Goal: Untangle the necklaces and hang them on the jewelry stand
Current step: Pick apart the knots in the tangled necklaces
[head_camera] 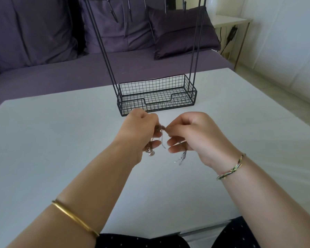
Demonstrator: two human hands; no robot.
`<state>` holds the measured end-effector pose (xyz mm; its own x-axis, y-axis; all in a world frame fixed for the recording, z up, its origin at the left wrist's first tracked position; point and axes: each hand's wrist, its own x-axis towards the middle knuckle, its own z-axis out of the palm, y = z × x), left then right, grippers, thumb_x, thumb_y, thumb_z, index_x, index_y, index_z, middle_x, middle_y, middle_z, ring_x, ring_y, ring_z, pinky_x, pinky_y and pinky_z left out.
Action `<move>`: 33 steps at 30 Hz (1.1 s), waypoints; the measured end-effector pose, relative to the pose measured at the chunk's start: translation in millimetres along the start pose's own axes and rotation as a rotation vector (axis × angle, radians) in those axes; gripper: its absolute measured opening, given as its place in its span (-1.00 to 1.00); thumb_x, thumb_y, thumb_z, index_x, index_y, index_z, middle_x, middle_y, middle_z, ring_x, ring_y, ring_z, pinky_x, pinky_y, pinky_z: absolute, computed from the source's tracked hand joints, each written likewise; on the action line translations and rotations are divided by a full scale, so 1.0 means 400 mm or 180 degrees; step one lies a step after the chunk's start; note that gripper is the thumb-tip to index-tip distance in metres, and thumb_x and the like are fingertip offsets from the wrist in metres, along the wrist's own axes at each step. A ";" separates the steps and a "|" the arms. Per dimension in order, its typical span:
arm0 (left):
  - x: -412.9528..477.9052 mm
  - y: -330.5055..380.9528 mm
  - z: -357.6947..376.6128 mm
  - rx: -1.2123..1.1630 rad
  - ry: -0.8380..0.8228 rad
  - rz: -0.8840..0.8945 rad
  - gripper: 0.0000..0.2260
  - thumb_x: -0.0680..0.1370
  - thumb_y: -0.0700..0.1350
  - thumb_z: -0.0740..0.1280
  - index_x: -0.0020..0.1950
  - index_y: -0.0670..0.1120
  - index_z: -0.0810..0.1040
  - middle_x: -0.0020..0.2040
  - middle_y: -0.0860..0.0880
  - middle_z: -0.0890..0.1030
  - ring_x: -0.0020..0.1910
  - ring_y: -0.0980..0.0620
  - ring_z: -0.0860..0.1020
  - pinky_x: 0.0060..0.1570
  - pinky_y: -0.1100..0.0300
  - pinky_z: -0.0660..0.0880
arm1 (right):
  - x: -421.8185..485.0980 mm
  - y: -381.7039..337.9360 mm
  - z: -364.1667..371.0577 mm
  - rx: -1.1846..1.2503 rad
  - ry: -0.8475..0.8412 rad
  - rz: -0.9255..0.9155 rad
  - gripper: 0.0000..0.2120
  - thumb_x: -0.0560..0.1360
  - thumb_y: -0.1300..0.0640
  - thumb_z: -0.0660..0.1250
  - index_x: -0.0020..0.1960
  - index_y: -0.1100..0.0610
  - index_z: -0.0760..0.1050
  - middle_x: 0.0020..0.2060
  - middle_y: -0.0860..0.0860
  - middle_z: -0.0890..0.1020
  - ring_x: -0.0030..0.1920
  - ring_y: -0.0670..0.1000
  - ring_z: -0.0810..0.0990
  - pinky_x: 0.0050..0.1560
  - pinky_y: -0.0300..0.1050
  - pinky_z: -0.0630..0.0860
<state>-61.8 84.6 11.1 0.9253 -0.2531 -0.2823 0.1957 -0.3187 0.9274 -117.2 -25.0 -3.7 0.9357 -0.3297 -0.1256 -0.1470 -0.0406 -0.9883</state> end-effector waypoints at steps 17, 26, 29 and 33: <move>-0.006 -0.006 0.002 0.0272 -0.0071 0.0109 -0.85 0.55 -0.27 0.23 -0.19 -0.18 0.53 -0.33 -0.08 0.52 -0.42 0.07 0.44 -0.54 0.32 0.41 | 0.019 0.014 -0.017 -0.0400 0.0408 -0.0322 -0.92 0.42 0.32 0.30 -0.23 0.26 0.54 -0.40 0.02 0.51 -0.40 -0.01 0.38 -0.35 -0.11 0.32; -0.004 0.002 0.014 -0.0573 0.0121 -0.0140 -0.76 0.54 -0.28 0.14 -0.32 -0.17 0.43 -0.43 -0.07 0.42 -0.54 0.03 0.30 -0.45 0.20 0.28 | 0.011 0.011 0.009 -0.0375 0.0239 -0.0338 -0.95 0.39 0.19 0.43 -0.23 0.16 0.58 -0.45 -0.06 0.53 -0.53 -0.20 0.38 -0.40 -0.24 0.29; -0.003 0.000 0.010 -0.0311 0.0179 0.0084 -0.78 0.52 -0.29 0.18 -0.31 -0.15 0.44 -0.40 -0.07 0.43 -0.49 0.03 0.33 -0.45 0.22 0.30 | 0.010 0.015 0.011 -0.0303 0.0286 -0.0349 -0.93 0.39 0.21 0.43 -0.24 0.15 0.56 -0.44 -0.07 0.53 -0.50 -0.16 0.39 -0.39 -0.21 0.31; -0.006 -0.007 0.004 0.0600 0.0205 0.0467 -0.93 0.51 -0.22 0.30 -0.16 -0.13 0.43 -0.38 -0.04 0.52 -0.52 0.06 0.37 -0.56 0.32 0.30 | 0.008 0.015 -0.002 -0.0251 0.0268 -0.0448 -0.88 0.42 0.30 0.38 -0.28 0.16 0.55 -0.48 -0.05 0.52 -0.47 -0.08 0.46 -0.44 -0.20 0.41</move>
<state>-65.2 84.4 9.0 0.9594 -0.2523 -0.1262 -0.0006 -0.4492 0.8934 -115.4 -26.9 -10.0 0.9191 -0.3932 0.0243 -0.0444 -0.1647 -0.9853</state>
